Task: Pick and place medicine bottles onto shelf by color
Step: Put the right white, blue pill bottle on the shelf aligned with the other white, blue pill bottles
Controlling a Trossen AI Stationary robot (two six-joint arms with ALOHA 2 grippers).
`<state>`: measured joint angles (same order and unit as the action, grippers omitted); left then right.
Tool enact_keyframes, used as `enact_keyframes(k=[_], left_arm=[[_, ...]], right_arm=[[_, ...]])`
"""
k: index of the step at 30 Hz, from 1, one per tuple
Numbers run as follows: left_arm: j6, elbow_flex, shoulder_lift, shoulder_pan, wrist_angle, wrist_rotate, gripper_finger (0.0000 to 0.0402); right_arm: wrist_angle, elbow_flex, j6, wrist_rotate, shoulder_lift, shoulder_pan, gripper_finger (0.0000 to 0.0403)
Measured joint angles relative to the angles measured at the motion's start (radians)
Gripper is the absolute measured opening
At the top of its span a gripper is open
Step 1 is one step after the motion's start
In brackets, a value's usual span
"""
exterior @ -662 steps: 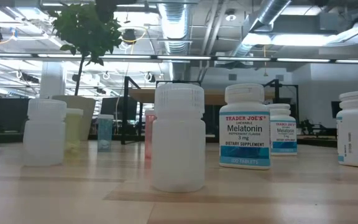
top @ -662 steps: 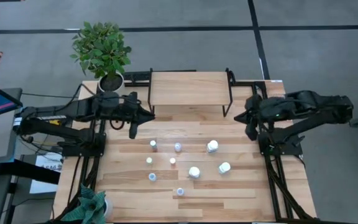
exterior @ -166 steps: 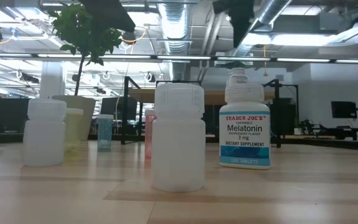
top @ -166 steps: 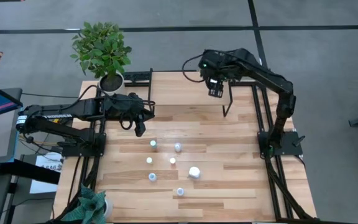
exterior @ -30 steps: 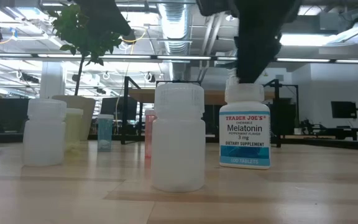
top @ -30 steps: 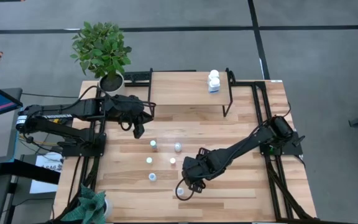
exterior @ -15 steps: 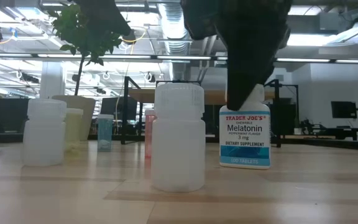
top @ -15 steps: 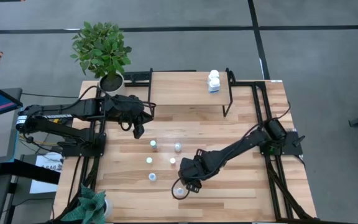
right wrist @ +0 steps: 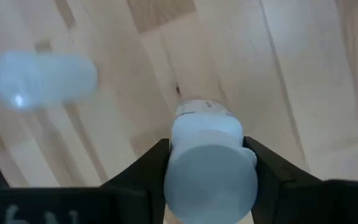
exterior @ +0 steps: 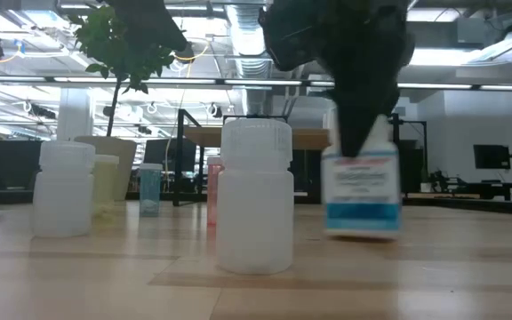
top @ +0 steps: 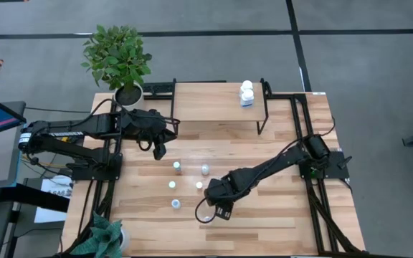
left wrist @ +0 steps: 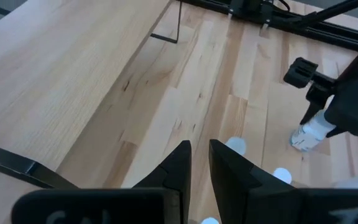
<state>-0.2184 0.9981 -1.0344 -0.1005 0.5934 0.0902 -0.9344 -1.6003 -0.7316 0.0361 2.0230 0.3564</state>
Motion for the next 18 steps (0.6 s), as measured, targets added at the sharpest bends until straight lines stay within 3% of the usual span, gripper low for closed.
enact_keyframes(k=[5, 12, 18], left_arm=[[0.000, 0.000, 0.000, 0.000, 0.000, 0.000, 0.0043], [0.000, 0.000, 0.000, 0.000, -0.007, 0.000, 0.0043], [-0.001, 0.000, 0.000, 0.000, -0.008, 0.000, 0.0043]], right_arm=[[-0.206, -0.087, 0.117, 0.011, -0.062, -0.027, 0.0164], [-0.413, -0.156, 0.164, -0.190, -0.256, -0.099, 0.0169], [-0.554, -0.156, 0.211, -0.283, -0.399, -0.202, 0.0166]])
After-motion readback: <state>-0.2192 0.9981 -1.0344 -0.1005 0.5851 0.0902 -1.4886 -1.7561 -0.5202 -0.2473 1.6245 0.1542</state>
